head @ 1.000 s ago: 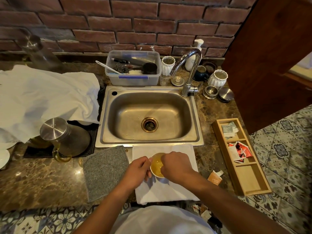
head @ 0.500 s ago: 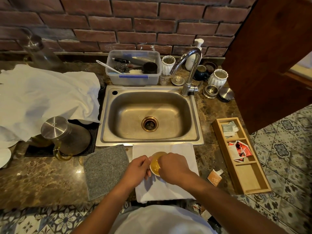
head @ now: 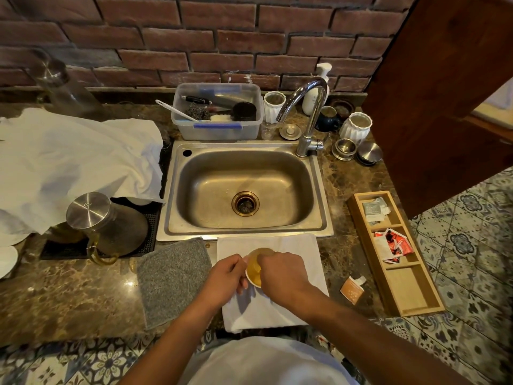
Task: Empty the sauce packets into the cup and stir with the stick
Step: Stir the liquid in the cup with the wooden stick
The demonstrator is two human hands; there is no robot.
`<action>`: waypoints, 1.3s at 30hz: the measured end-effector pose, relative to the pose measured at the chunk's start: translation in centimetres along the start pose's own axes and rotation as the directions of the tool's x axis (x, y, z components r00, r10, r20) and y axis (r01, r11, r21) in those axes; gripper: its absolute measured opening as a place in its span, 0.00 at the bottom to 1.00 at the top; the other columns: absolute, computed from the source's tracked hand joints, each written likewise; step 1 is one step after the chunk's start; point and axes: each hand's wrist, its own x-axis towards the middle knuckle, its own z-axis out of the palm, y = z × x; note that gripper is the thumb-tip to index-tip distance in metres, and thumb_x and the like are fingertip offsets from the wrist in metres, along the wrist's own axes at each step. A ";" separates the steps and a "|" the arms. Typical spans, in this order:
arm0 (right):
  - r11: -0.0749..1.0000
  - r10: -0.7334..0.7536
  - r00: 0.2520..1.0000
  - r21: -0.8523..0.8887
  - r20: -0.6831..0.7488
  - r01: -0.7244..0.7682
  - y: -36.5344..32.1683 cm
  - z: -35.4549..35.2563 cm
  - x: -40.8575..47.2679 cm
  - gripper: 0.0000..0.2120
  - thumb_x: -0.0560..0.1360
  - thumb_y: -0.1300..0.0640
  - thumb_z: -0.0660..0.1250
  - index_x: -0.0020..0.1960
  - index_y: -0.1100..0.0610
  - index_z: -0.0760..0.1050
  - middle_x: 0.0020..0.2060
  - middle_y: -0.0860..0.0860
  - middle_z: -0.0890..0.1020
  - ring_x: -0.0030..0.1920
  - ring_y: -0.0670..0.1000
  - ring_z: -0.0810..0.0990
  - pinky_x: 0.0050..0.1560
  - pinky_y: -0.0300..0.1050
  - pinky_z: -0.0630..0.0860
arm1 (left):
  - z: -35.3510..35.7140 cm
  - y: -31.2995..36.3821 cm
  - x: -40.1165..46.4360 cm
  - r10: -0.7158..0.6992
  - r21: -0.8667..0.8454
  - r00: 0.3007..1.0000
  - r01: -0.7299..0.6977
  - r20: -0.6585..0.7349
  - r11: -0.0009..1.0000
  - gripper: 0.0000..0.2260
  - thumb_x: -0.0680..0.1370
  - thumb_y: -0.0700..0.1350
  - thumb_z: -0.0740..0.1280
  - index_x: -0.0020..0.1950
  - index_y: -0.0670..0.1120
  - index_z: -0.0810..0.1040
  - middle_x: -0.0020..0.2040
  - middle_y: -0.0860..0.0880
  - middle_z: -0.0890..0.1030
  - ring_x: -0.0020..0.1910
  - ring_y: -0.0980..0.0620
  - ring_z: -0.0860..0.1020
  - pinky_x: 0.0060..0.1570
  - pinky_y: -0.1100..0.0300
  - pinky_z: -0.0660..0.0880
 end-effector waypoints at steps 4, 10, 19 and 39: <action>0.995 0.008 1.000 0.096 -0.008 -0.008 0.4 0.4 -0.5 0.10 0.79 0.50 0.67 0.57 0.53 0.80 0.52 0.52 0.84 0.53 0.56 0.83 0.49 0.44 0.71 | 0.0 0.2 0.0 0.004 -0.007 1.000 -0.004 0.009 1.000 0.18 0.84 0.49 0.63 0.37 0.44 0.76 0.30 0.44 0.81 0.28 0.49 0.77 0.36 0.55 0.75; 0.888 0.134 0.991 0.444 -0.001 -0.119 4.3 -0.9 -0.2 0.09 0.76 0.49 0.68 0.41 0.52 0.75 0.38 0.50 0.80 0.44 0.53 0.81 0.40 0.46 0.71 | -0.1 0.2 -0.1 -0.006 -0.011 1.000 0.006 0.004 1.000 0.17 0.84 0.48 0.62 0.38 0.43 0.76 0.30 0.43 0.80 0.27 0.49 0.76 0.30 0.58 0.74; 0.447 0.166 0.986 0.890 0.019 -0.093 11.3 -0.8 -3.8 0.12 0.80 0.56 0.69 0.40 0.61 0.80 0.24 0.45 0.76 0.25 0.42 0.73 0.32 0.41 0.71 | 0.0 0.9 -0.1 0.013 0.009 1.000 -0.013 0.012 1.000 0.17 0.85 0.45 0.61 0.39 0.41 0.75 0.30 0.43 0.79 0.26 0.51 0.76 0.29 0.62 0.73; -0.120 0.457 0.868 0.980 0.195 -0.157 14.2 7.2 -5.3 0.11 0.81 0.55 0.67 0.47 0.63 0.81 0.28 0.57 0.73 0.27 0.52 0.69 0.29 0.44 0.67 | -0.3 0.7 -0.2 -0.052 -0.019 0.998 0.053 0.039 0.998 0.17 0.85 0.49 0.61 0.40 0.43 0.77 0.32 0.45 0.81 0.28 0.50 0.77 0.29 0.55 0.72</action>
